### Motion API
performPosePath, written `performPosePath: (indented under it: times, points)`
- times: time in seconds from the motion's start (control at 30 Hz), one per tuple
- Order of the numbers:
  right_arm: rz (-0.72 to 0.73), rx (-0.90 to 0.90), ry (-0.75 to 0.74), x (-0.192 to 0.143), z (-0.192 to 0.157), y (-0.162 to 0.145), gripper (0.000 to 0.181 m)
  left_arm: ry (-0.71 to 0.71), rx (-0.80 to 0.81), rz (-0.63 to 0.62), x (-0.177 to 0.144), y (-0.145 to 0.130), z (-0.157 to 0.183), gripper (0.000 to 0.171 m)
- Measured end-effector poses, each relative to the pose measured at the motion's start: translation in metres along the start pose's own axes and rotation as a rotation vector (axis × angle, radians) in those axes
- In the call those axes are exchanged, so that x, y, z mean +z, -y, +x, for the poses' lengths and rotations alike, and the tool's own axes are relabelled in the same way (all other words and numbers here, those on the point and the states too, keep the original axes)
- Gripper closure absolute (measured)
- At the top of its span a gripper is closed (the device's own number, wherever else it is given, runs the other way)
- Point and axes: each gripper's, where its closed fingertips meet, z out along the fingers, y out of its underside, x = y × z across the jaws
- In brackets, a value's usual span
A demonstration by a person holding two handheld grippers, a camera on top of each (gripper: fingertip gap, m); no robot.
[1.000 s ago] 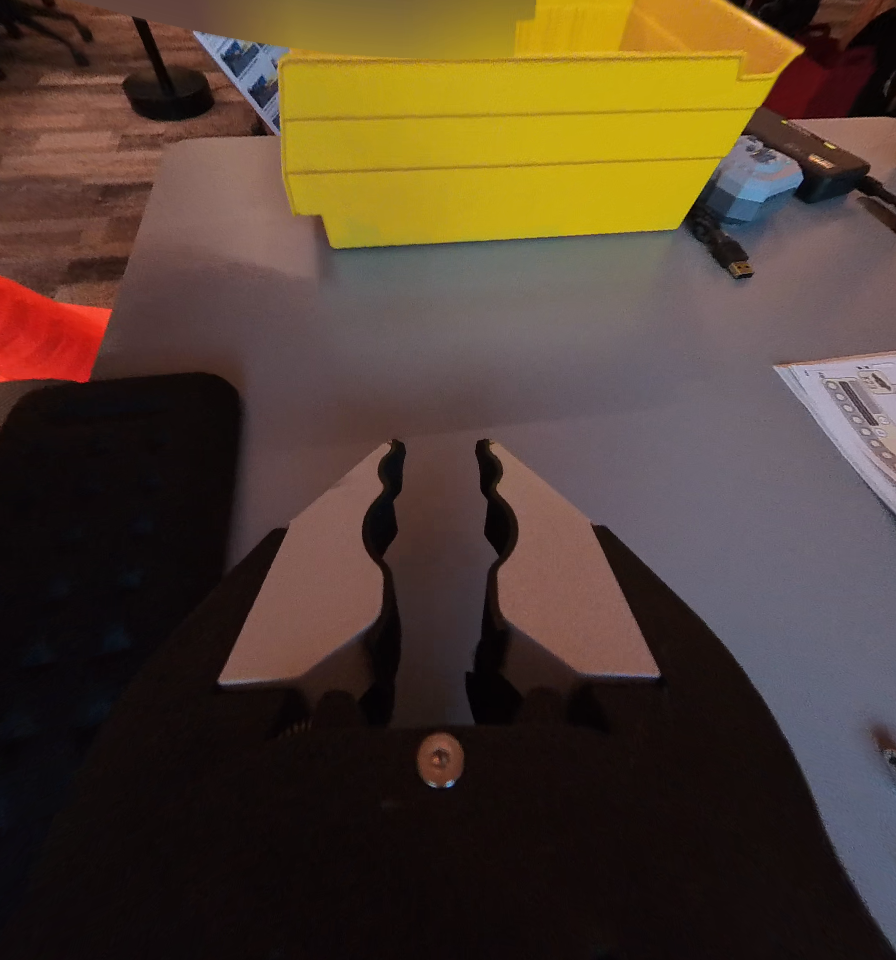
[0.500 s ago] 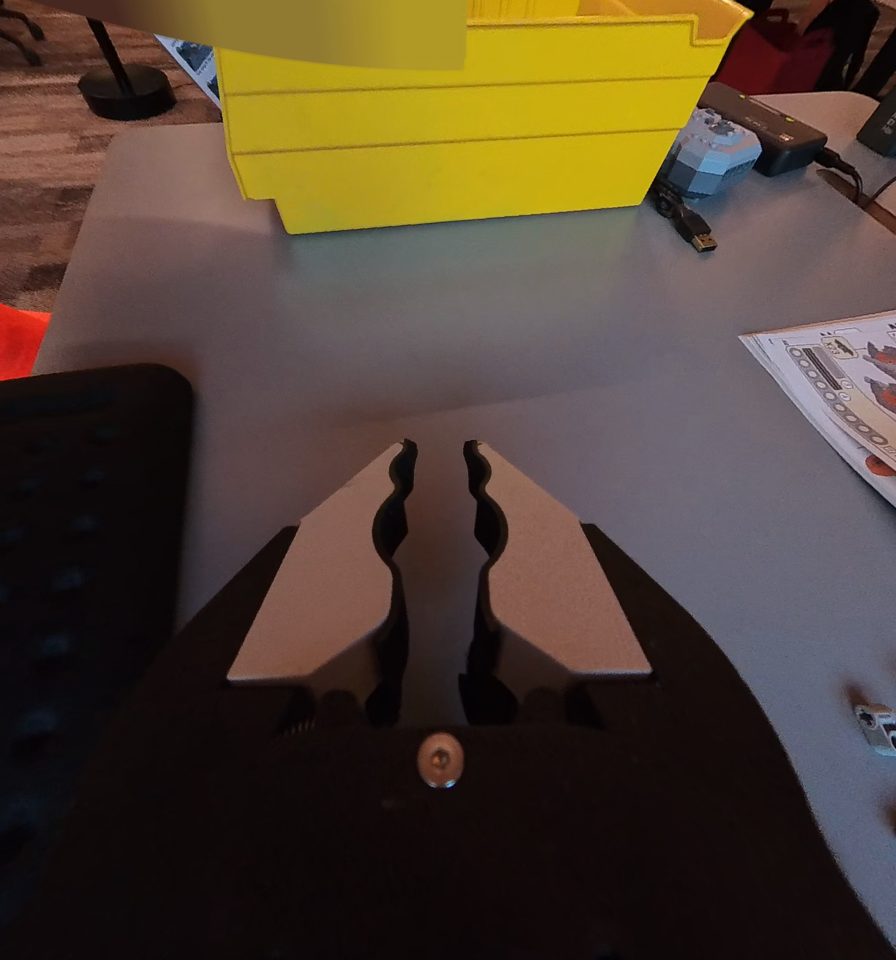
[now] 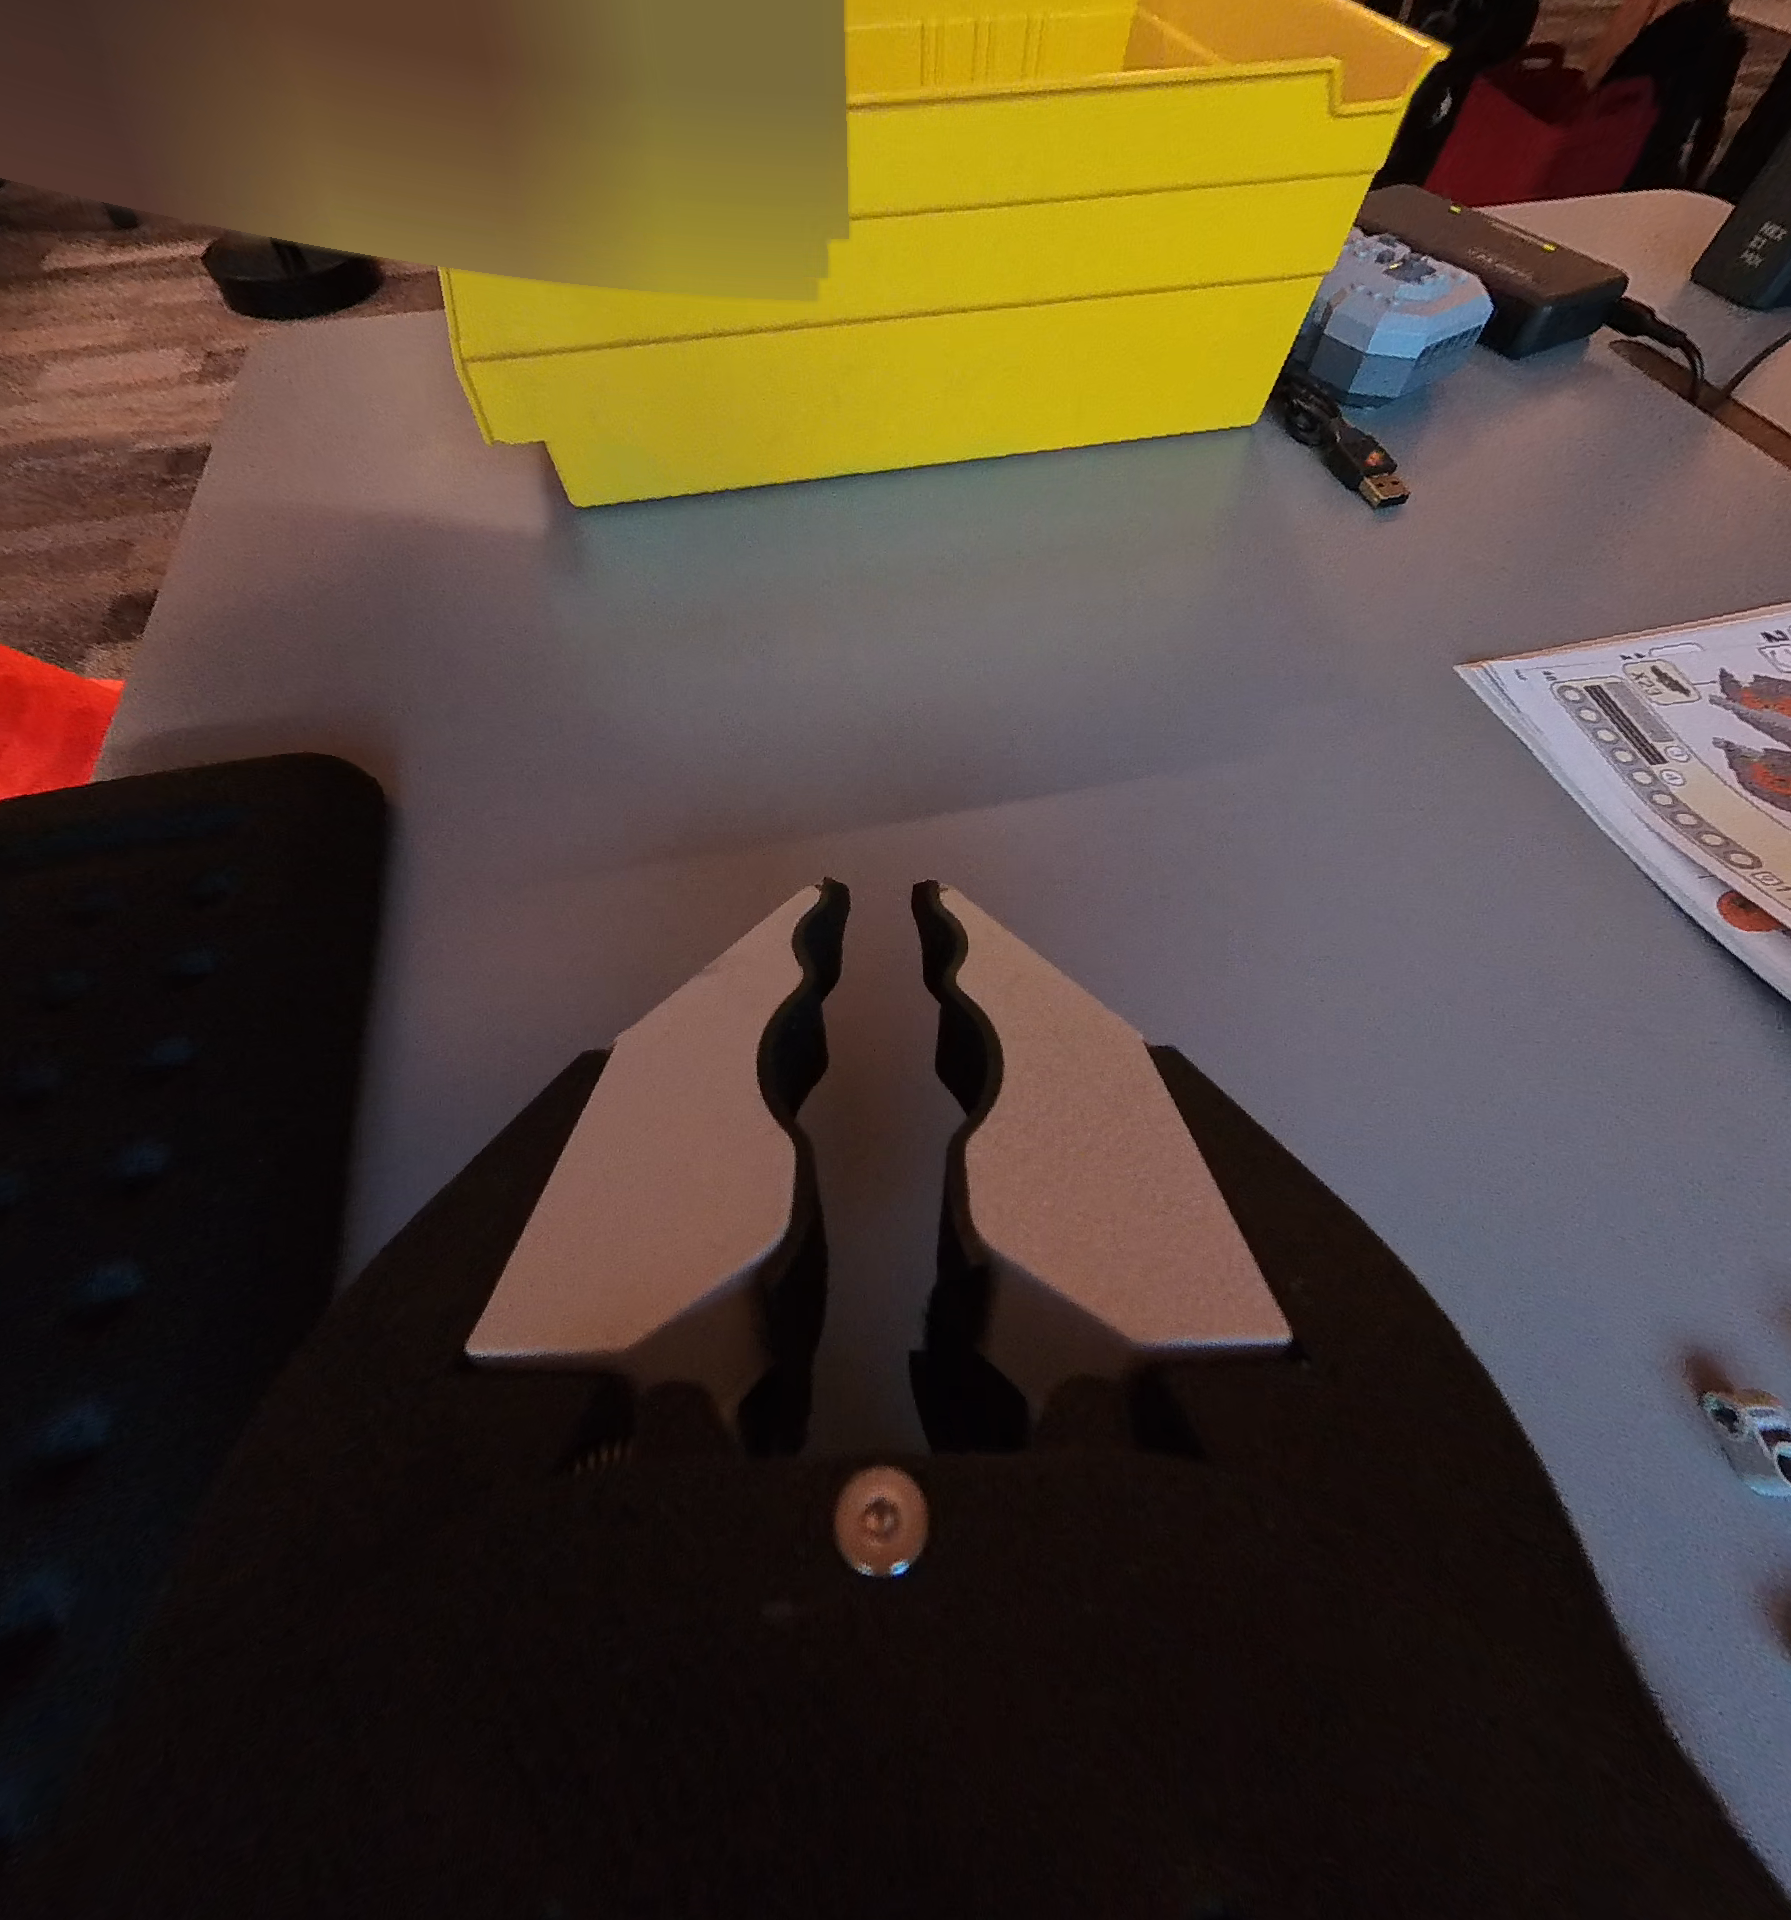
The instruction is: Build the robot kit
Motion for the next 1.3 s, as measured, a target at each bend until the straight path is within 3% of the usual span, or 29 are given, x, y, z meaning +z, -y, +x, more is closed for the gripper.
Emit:
performPosePath:
  times: [0.13, 0.23, 0.4, 0.57, 0.67, 0.8, 0.93, 1.1, 1.13, 1.17, 1.2, 1.3]
  points:
    - [0.004, 0.008, 0.003, 0.0, 0.0, 0.0, 0.168, -0.02, 0.001, -0.065, 0.015, -0.005, 0.004, 0.138]
    - [-0.003, 0.0, 0.004, 0.0, -0.001, -0.001, 0.168, 0.046, -0.044, -0.111, 0.023, -0.005, -0.01, 0.143]
    - [-0.023, -0.021, 0.003, 0.001, -0.002, -0.004, 0.168, 0.035, -0.358, -0.106, 0.028, 0.005, -0.023, 0.129]
    - [-0.025, -0.023, 0.013, 0.001, -0.003, -0.004, 0.168, -0.035, -0.61, -0.161, 0.041, -0.001, -0.015, 0.137]
    - [-0.022, -0.019, 0.02, 0.001, -0.003, -0.004, 0.168, -0.02, -0.631, -0.204, 0.043, -0.005, -0.015, 0.14]
    - [-0.026, -0.024, 0.026, 0.001, -0.004, -0.005, 0.169, 0.012, -0.621, -0.35, 0.047, -0.019, -0.02, 0.163]
    - [-0.025, -0.023, 0.033, 0.001, -0.005, -0.005, 0.169, 0.066, -0.615, -0.246, 0.039, 0.002, -0.047, 0.166]
    - [-0.027, -0.013, 0.041, 0.001, -0.004, -0.005, 0.169, -0.009, -0.547, 0.064, 0.028, 0.069, -0.066, 0.164]
    - [-0.026, -0.015, 0.038, 0.001, -0.004, -0.005, 0.169, 0.006, -0.514, 0.082, 0.029, 0.074, -0.069, 0.14]
    - [-0.027, -0.019, 0.036, 0.001, -0.004, -0.005, 0.169, 0.039, -0.495, 0.054, 0.03, 0.07, -0.072, 0.121]
    - [-0.029, -0.023, 0.034, 0.001, -0.004, -0.006, 0.169, 0.051, -0.478, 0.019, 0.03, 0.063, -0.071, 0.122]
    - [-0.033, -0.03, 0.036, 0.0, -0.005, -0.006, 0.169, -0.019, -0.453, -0.054, 0.02, 0.038, -0.046, 0.149]
